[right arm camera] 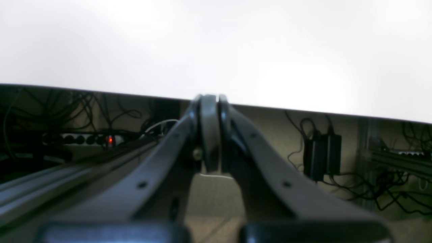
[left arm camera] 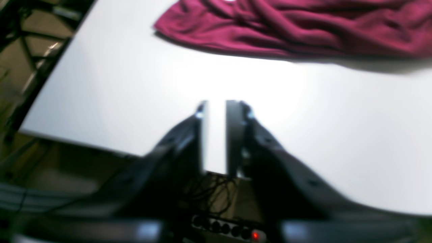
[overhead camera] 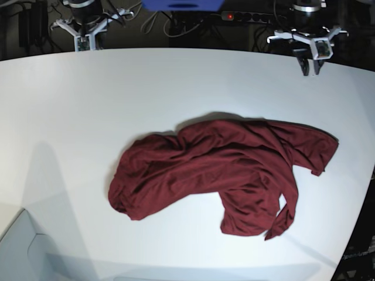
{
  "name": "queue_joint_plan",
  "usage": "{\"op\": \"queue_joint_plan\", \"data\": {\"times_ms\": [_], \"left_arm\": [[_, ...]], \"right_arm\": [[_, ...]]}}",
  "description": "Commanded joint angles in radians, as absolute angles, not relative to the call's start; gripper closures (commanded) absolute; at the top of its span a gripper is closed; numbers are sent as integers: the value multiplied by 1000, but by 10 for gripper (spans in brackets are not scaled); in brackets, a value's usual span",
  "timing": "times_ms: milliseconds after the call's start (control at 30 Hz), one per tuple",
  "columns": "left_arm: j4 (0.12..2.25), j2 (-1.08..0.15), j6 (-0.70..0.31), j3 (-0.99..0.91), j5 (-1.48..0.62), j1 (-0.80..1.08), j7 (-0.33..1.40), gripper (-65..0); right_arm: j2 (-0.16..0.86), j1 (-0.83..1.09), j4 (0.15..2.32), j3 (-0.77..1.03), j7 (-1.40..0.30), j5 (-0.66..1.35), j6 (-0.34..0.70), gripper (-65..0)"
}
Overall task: Layout the t-shirt on the table in an organized manner, then fold the t-shirt properly
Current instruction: 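Move the left gripper down and grasp the red shirt's sleeve end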
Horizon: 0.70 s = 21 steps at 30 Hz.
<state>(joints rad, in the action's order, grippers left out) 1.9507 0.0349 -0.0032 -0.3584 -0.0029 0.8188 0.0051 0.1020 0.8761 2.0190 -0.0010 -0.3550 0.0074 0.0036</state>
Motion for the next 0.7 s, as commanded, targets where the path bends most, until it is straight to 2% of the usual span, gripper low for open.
{"op": "queue_joint_plan", "data": {"times_ms": [0, 67, 133, 267, 467, 667], "left_arm": [[1968, 47, -1, -377, -1, 796, -22, -267], [1960, 65, -1, -407, -1, 746, -22, -382], [1956, 70, -2, -435, -1, 684, -22, -447], [1897, 64, -4, -456, 1, 562, -21, -455], [1675, 58, -5, -547, 7, 343, -21, -457], [1428, -44, -5, -575, -1, 177, -21, -457]], "right_arm": [[105, 885, 2037, 2, -335, 5, 5, 0], [105, 885, 2035, 2, -335, 5, 5, 0], [107, 881, 2035, 2, -335, 5, 5, 0], [107, 860, 2032, 2, -338, 5, 5, 0], [107, 849, 2032, 28, -338, 5, 5, 0], [107, 831, 2031, 87, -341, 5, 5, 0]]}}
